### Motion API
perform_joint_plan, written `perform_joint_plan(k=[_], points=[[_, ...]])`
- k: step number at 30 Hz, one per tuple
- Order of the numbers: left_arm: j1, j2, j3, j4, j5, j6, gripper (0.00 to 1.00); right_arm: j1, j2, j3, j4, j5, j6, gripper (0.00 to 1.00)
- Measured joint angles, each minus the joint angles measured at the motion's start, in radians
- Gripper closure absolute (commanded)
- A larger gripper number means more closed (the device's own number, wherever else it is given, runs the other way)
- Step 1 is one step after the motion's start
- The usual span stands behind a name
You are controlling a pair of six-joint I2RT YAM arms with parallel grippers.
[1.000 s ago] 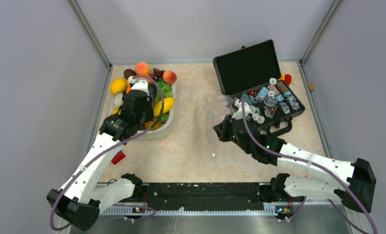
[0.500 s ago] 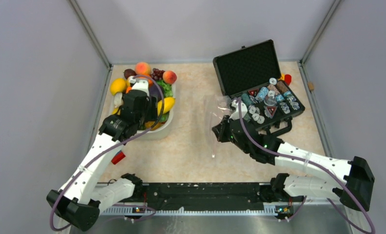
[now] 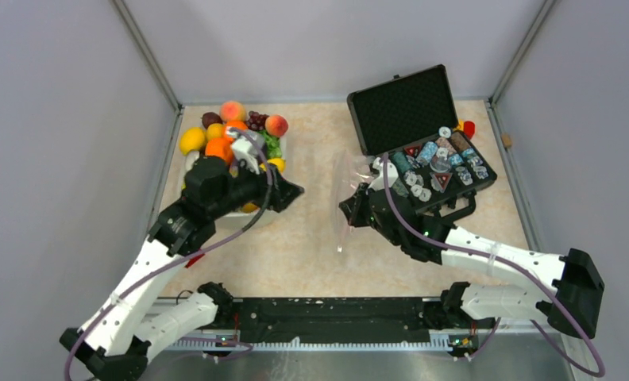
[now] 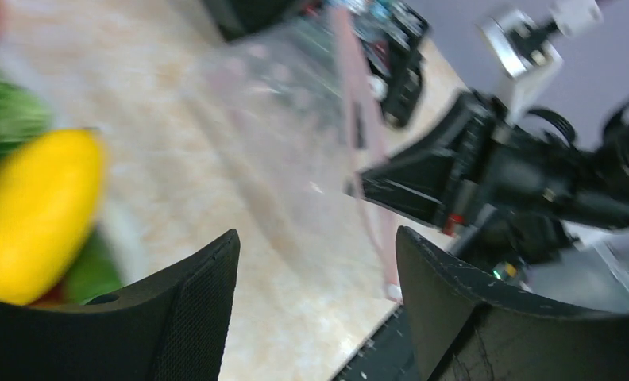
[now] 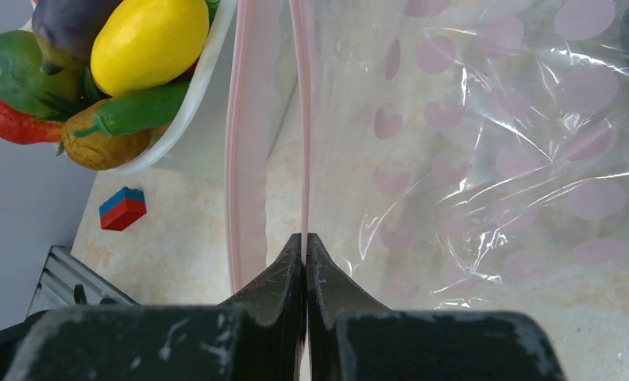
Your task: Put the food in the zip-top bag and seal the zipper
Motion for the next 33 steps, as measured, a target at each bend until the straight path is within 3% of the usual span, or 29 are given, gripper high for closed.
perform_joint_plan(k=[3, 8, 16, 22, 33], points=[[-0.136, 0.060, -0.011, 0.029, 0.008, -0.017, 0.32, 0.000, 0.002, 0.003, 0.007, -0.001, 0.009, 1.00], [-0.243, 0.186, -0.050, 0.067, -0.009, -0.051, 0.38, 0.000, 0.011, 0.012, 0.033, -0.008, 0.019, 1.00], [-0.283, 0.234, -0.071, 0.109, -0.062, -0.069, 0.41, 0.000, 0.011, 0.013, 0.044, -0.008, 0.032, 1.00], [-0.298, 0.261, -0.071, 0.147, -0.080, -0.072, 0.51, 0.000, 0.013, 0.024, 0.045, -0.012, 0.032, 1.00], [-0.303, 0.332, -0.034, 0.117, -0.165, -0.032, 0.85, 0.000, 0.009, 0.024, 0.040, -0.042, 0.031, 1.00]])
